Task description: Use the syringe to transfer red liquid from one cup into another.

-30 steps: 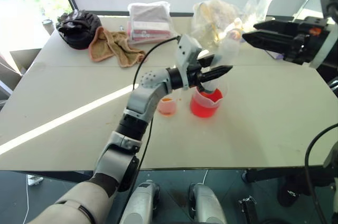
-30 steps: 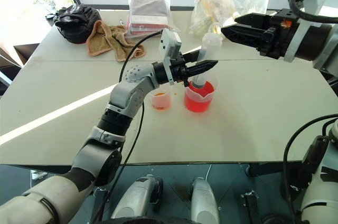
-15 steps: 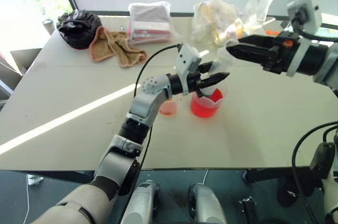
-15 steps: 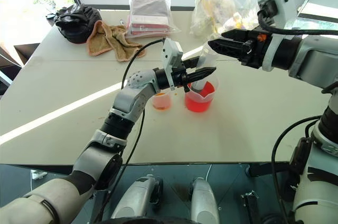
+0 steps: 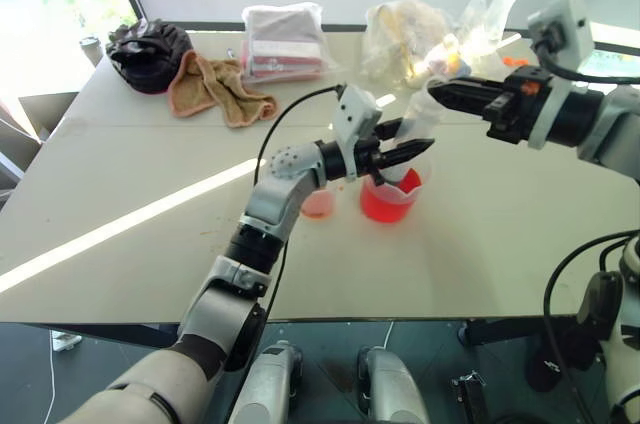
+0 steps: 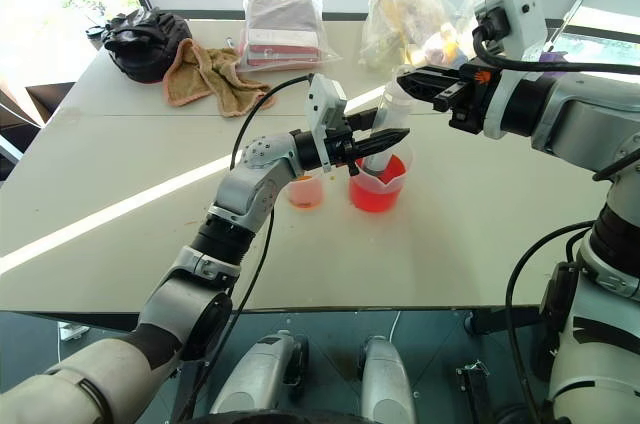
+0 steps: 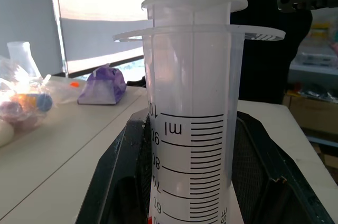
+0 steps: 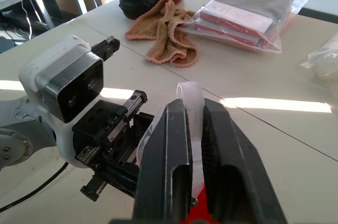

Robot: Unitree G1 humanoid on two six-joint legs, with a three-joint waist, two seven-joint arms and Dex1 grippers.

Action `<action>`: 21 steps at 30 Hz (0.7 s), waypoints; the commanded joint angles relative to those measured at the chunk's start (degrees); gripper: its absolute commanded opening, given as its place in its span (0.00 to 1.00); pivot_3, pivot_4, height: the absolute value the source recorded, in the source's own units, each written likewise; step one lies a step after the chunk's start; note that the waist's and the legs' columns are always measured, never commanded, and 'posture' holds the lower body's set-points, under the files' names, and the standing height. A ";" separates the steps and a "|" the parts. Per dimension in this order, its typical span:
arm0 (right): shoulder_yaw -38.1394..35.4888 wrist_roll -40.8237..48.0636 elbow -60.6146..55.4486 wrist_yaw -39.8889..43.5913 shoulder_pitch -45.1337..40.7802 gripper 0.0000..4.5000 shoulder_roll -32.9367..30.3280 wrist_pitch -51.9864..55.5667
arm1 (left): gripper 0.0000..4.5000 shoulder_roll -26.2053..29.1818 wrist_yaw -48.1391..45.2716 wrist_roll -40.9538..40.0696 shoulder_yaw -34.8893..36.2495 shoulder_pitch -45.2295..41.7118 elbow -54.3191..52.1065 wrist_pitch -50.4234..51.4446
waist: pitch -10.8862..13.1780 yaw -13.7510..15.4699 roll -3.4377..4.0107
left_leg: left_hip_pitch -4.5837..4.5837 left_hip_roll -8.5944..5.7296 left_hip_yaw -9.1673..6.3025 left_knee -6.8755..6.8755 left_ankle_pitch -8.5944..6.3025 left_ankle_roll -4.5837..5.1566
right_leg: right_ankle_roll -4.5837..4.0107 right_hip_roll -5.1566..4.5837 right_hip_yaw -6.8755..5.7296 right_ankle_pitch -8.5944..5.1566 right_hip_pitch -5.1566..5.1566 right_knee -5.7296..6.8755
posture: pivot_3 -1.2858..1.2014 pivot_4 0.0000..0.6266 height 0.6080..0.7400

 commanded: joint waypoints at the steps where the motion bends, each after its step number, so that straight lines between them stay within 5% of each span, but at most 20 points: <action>1: -0.52 1.83 -0.86 0.16 -1.99 0.01 0.60 -0.53 | 0.33 -1.01 -0.14 -0.22 -0.44 -0.59 -1.56 -0.49 | 0.00 -0.01 0.00 | 0.00 0.00 0.00 0.00 0.00 0.00 | 0.00 0.00 0.00 0.00 0.00 0.00 | 0.52 0.24 1.00; 21: -6.05 7.80 7.51 -3.18 -9.55 0.01 0.75 -0.86 | 0.33 -0.36 -1.44 -0.16 -2.59 3.61 -4.65 3.18 | 0.00 -0.01 0.00 | 0.00 0.01 0.00 0.00 0.00 0.01 | -0.02 -0.01 0.00 -0.01 0.00 0.00 | 0.52 0.24 1.00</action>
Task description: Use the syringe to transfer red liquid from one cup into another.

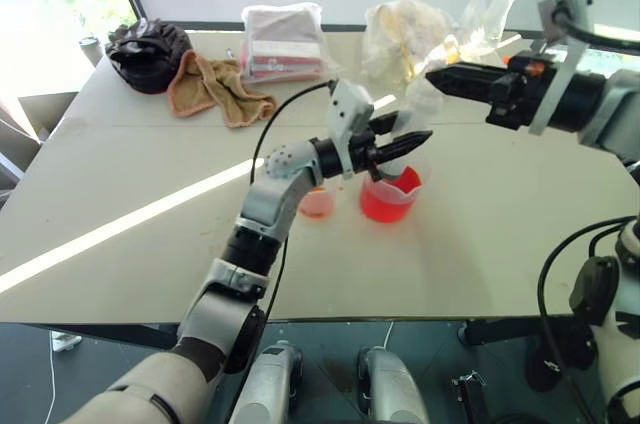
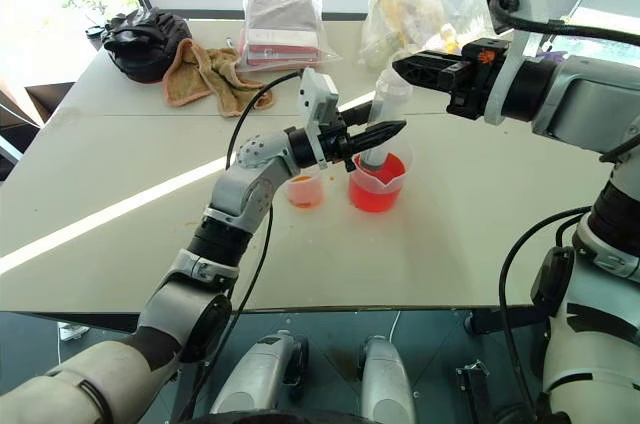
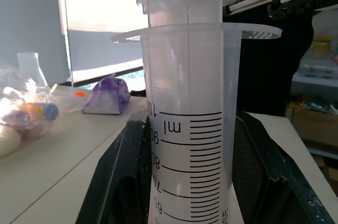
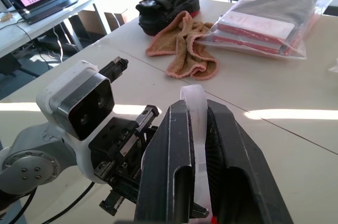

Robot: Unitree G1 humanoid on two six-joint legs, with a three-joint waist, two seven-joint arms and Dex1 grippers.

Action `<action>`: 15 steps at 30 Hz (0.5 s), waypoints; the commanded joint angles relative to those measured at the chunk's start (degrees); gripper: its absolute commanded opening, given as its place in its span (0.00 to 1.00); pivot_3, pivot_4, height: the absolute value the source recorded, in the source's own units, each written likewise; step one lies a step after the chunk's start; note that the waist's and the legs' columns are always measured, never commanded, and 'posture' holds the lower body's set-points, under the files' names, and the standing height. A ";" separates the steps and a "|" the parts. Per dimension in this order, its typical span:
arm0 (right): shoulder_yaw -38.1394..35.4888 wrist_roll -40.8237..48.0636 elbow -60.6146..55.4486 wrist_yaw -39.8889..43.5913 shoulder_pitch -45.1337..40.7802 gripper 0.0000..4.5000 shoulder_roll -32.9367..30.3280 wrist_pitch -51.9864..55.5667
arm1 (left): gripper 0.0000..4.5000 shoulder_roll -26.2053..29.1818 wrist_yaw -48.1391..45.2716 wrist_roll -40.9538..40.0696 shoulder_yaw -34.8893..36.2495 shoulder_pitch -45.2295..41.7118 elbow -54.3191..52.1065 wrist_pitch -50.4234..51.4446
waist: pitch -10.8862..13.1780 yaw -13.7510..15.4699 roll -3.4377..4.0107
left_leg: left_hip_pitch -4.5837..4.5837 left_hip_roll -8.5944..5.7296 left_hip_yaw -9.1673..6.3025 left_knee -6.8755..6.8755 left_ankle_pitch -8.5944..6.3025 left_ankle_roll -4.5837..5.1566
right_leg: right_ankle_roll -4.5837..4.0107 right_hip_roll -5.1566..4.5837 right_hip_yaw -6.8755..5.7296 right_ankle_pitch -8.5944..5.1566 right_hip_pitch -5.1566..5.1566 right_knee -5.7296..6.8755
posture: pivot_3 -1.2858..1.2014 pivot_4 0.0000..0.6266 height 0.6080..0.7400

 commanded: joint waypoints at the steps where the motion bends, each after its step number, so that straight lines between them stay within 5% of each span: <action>1: -4.69 2.05 0.07 -0.70 -4.94 0.01 -0.83 -3.16 | 0.33 -0.38 -1.56 0.91 -3.55 1.62 -0.95 1.63 | 0.00 0.04 0.00 | 0.00 0.00 0.00 0.00 0.00 0.00 | 0.00 0.00 -0.01 0.00 0.00 0.00 | 0.52 0.24 1.00; 15: -4.51 4.83 0.94 -2.02 -5.16 0.01 -1.33 -3.98 | 0.33 -0.52 -1.21 1.37 -4.17 2.72 -1.72 1.99 | 0.00 0.02 0.00 | 0.00 0.00 0.00 0.00 0.00 0.01 | -0.08 0.00 0.00 -0.04 0.00 0.00 | 0.52 0.24 1.00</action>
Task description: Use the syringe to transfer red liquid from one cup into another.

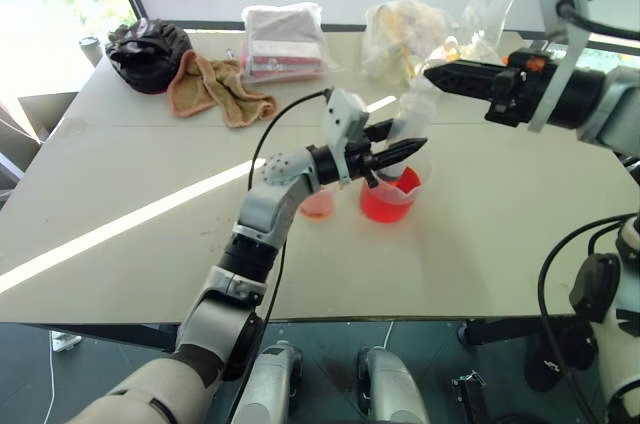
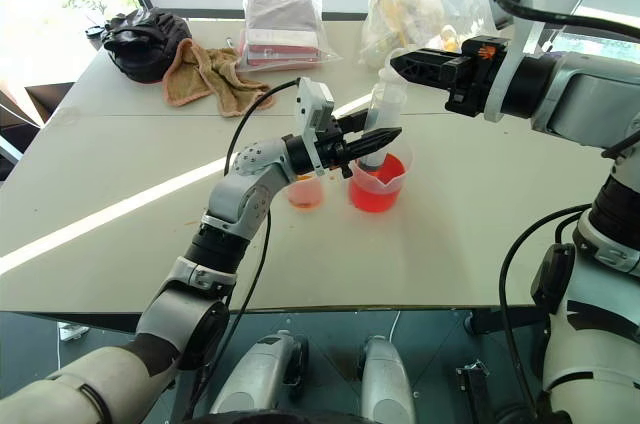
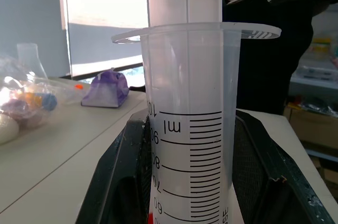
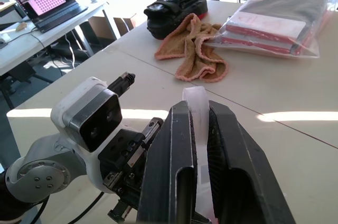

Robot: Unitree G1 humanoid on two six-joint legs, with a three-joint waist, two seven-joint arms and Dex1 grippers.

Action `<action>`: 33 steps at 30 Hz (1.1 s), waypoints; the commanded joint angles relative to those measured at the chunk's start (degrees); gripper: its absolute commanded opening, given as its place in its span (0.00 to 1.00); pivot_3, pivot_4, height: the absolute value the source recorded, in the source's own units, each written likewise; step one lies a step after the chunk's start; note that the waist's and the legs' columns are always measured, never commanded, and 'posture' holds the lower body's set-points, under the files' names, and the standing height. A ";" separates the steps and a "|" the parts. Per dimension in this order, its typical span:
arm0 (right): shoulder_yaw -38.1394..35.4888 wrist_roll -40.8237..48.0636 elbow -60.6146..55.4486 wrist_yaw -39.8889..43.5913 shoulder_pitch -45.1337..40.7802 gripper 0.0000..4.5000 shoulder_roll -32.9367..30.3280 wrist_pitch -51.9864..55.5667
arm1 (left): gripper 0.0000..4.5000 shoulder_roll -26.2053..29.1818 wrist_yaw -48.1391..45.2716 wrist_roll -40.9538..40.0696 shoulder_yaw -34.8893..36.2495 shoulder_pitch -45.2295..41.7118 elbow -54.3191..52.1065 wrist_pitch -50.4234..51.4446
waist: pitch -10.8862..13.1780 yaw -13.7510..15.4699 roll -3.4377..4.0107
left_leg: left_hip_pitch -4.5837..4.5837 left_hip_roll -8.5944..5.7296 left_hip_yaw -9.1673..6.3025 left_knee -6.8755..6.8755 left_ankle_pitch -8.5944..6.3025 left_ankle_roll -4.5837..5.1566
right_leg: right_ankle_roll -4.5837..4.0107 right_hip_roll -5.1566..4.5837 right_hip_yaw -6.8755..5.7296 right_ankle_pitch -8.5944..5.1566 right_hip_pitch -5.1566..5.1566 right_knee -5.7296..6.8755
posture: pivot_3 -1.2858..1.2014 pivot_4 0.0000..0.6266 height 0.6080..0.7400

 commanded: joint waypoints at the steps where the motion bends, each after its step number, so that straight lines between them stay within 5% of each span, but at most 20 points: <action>1: -4.42 1.78 -1.31 0.18 -4.19 0.01 -1.39 -4.00 | 0.33 -0.76 -1.26 1.45 -4.08 0.95 -0.58 1.03 | 0.00 0.01 0.00 | 0.00 0.00 0.00 0.00 0.00 0.00 | 0.00 0.00 0.00 0.00 0.00 0.00 | 0.52 0.24 1.00; 10: -3.56 2.30 -2.87 0.93 -2.45 0.01 -1.63 -4.29 | 0.33 -0.94 -0.74 1.33 -3.32 -0.17 -0.38 0.91 | 0.00 0.00 0.00 | 0.00 0.00 0.00 0.00 0.00 0.00 | -0.07 0.00 0.00 -0.04 0.00 0.00 | 0.52 0.24 1.00; 16: -1.08 0.22 -5.32 3.56 0.61 0.61 -3.93 -5.93 | 0.33 -0.75 0.31 0.61 -1.60 -2.37 -1.10 0.67 | 0.00 0.00 0.00 | -0.02 0.00 0.00 0.00 -0.01 0.03 | 0.00 0.01 -0.03 0.00 0.01 -0.04 | 0.52 0.24 1.00; 27: -5.67 0.38 0.72 5.70 2.82 0.61 -6.63 -8.99 | 0.33 -0.93 2.44 -0.95 0.99 -5.06 -1.48 0.56 | 0.00 0.08 0.00 | -0.02 0.01 0.00 0.00 -0.02 0.04 | -0.06 0.01 -0.02 -0.04 0.02 -0.06 | 0.52 0.24 1.00; 33: -12.04 8.45 6.34 1.88 0.19 0.61 -3.39 -9.37 | 0.33 -1.38 4.19 -3.34 3.37 -7.70 -3.17 3.15 | 0.00 0.04 0.00 | -0.03 0.00 0.00 -0.01 -0.04 0.06 | 0.00 0.00 -0.02 0.00 0.06 -0.17 | 0.52 0.24 1.00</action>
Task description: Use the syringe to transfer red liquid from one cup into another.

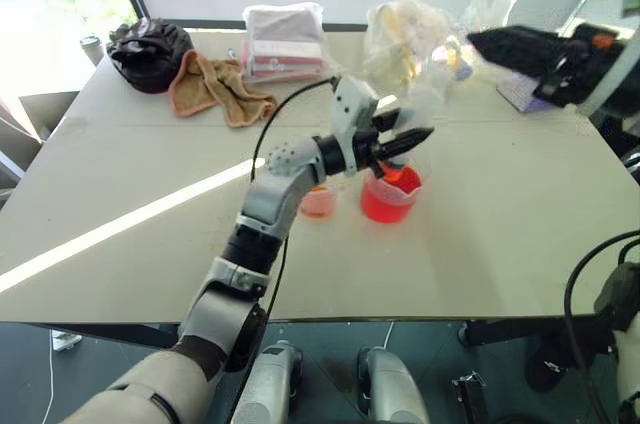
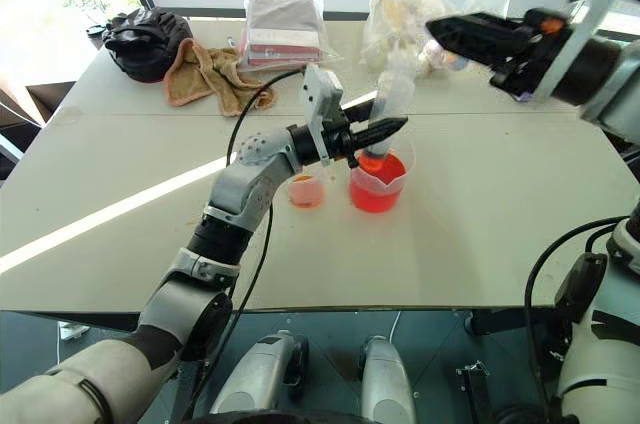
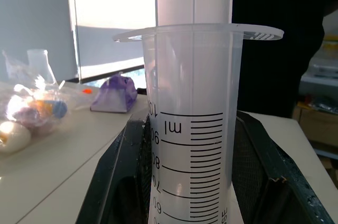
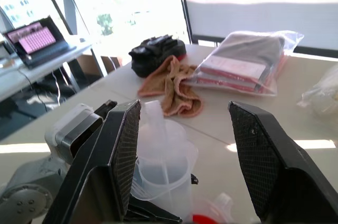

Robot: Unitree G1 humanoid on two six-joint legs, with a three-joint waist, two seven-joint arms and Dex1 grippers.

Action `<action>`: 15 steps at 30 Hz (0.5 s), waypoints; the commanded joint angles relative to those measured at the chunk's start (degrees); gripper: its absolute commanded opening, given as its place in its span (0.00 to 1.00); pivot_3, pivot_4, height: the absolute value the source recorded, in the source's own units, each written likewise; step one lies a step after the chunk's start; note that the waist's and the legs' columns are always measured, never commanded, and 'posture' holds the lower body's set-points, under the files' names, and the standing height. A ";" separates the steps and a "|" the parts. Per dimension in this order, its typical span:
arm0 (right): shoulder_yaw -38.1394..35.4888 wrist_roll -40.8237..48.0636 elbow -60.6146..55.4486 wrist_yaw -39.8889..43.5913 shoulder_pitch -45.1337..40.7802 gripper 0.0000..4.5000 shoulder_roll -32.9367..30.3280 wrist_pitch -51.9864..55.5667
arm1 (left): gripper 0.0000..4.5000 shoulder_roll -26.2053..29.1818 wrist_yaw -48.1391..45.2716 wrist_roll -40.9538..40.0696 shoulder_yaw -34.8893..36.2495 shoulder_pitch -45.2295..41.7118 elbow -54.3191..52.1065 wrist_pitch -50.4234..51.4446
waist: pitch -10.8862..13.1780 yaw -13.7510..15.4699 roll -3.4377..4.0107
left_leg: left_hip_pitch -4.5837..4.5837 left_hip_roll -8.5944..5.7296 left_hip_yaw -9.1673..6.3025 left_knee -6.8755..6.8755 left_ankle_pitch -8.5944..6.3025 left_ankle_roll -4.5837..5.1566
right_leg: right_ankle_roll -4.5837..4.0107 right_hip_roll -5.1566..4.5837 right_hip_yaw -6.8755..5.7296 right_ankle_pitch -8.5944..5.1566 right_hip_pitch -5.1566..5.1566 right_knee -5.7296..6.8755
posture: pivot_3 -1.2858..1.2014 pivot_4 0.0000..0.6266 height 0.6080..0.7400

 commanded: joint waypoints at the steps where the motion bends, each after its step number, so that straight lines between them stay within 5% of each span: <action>1: -3.19 4.60 0.25 -1.95 -2.07 0.61 0.55 -1.54 | 0.33 -0.87 1.58 -3.07 2.15 -3.00 -3.42 1.88 | 0.00 -0.02 0.00 | 0.00 0.01 0.00 0.00 0.00 0.01 | 0.04 0.00 0.00 0.02 0.00 0.00 | 0.52 0.24 1.00; 8: -0.62 4.81 -0.94 -3.51 -0.22 0.61 1.14 -2.33 | 0.33 -0.36 8.92 -10.52 8.77 -9.03 -8.33 11.94 | 0.00 -0.07 -0.01 | -0.01 0.01 -0.01 0.00 -0.01 0.02 | 0.10 0.03 -0.01 0.05 -0.01 0.00 | 0.52 0.24 1.00; 15: 2.62 4.57 -2.40 -3.41 0.48 0.61 1.89 -3.22 | 0.33 7.48 13.81 -14.00 12.44 -7.60 -17.83 21.49 | 0.00 -0.23 0.01 | 0.03 0.02 0.00 0.00 -0.01 0.02 | 0.11 0.07 -0.01 0.06 -0.01 0.08 | 0.52 0.24 1.00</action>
